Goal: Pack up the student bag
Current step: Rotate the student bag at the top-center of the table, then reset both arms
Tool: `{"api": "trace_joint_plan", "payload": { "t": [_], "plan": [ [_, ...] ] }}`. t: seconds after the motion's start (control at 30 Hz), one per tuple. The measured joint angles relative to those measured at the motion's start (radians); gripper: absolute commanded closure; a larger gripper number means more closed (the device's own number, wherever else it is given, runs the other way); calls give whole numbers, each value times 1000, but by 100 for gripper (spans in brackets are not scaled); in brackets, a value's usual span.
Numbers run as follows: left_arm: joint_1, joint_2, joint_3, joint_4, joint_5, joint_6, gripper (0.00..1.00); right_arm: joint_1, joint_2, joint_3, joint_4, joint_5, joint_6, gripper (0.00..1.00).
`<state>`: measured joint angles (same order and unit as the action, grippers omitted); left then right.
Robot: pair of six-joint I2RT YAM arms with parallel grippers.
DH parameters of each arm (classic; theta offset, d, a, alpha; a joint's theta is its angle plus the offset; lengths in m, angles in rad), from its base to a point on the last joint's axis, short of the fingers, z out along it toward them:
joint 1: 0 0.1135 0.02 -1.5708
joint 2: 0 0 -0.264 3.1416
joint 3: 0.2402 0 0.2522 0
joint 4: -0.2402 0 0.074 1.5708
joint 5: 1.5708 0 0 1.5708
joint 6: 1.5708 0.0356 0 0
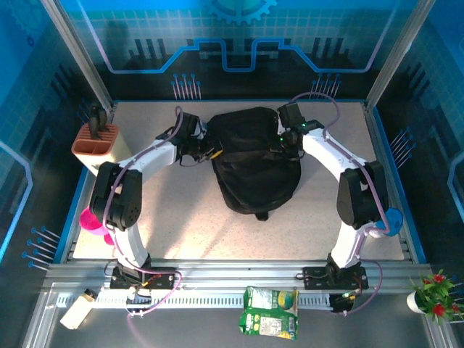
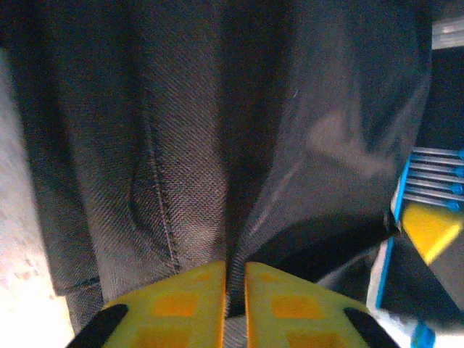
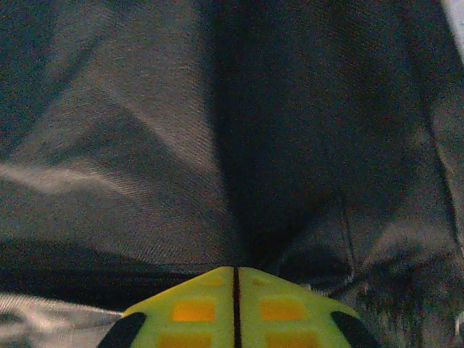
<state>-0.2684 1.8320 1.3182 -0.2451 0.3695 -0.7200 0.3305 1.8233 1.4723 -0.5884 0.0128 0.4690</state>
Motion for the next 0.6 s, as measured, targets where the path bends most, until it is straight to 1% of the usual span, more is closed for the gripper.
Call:
{"api": "trace_joint_plan", "payload": {
  "t": [0.07, 0.13, 0.2, 0.27, 0.33, 0.37, 0.4, 0.47, 0.6],
  "plan": [
    [12, -4, 42, -21, -55, 47, 55, 0, -33, -21, 0, 10, 13, 58],
    [16, -24, 54, -21, -114, 80, 44, 0, -71, -38, 0, 28, 8, 43],
    [16, -62, 46, -38, -174, 109, 31, -3, -130, -61, 6, 55, 1, 31],
    [15, -134, 5, -43, -244, 147, 18, -12, -215, -94, 26, 89, -10, 19],
    [15, -220, -55, -43, -315, 171, 7, -28, -315, -140, 57, 127, -31, 5],
    [15, -278, -98, -37, -357, 189, 2, -37, -369, -169, 80, 151, -41, 0],
    [15, -328, -138, -31, -390, 199, 1, -43, -412, -196, 103, 170, -53, 0],
    [15, -444, -240, -7, -460, 237, 1, -56, -520, -280, 159, 223, -70, 0],
    [15, -605, -413, 34, -583, 310, 1, -64, -663, -436, 228, 315, -83, 0]
  ]
}}
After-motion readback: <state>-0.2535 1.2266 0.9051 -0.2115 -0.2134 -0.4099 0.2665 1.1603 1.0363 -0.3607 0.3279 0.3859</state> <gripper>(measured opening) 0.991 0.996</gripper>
